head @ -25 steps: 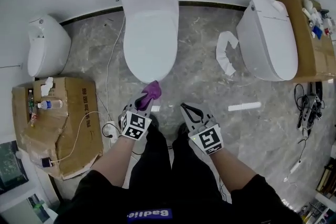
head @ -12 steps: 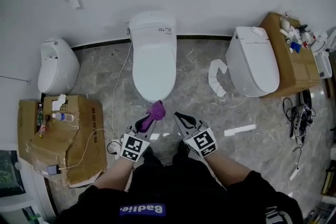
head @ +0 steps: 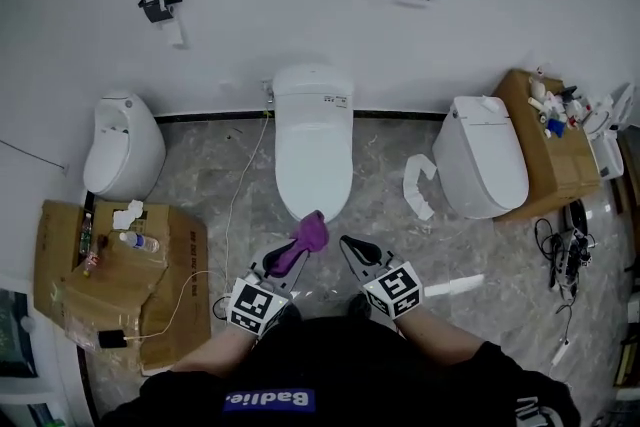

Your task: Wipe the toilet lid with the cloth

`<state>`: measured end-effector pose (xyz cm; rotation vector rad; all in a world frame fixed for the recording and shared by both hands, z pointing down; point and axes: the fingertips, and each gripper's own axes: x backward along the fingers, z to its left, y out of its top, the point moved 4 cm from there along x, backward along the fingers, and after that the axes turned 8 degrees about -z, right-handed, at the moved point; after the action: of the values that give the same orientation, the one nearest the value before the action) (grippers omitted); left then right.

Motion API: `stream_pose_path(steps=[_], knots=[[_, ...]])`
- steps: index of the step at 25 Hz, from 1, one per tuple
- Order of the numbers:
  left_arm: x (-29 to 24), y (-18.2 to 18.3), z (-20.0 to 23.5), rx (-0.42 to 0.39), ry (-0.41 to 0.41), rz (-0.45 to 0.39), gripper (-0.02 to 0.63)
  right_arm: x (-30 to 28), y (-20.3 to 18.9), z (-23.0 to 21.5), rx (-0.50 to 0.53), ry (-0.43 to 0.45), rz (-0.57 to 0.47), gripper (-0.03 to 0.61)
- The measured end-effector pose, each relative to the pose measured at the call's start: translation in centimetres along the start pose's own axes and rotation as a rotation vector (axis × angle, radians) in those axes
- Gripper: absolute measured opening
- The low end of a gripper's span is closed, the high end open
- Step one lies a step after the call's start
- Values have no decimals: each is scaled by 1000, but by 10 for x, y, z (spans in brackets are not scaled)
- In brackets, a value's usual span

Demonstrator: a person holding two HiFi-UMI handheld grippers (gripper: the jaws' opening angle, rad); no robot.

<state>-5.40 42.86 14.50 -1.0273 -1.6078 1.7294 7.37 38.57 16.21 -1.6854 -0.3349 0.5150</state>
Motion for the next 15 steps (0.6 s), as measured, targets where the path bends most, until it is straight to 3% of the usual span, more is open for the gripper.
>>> stream_pose_path(steps=[10, 15], knots=[[18, 45, -11, -14, -38, -104, 80, 1, 51, 24, 37, 68, -55, 29], [15, 48, -20, 6, -28, -126, 80, 8, 50, 21, 24, 63, -53, 29]])
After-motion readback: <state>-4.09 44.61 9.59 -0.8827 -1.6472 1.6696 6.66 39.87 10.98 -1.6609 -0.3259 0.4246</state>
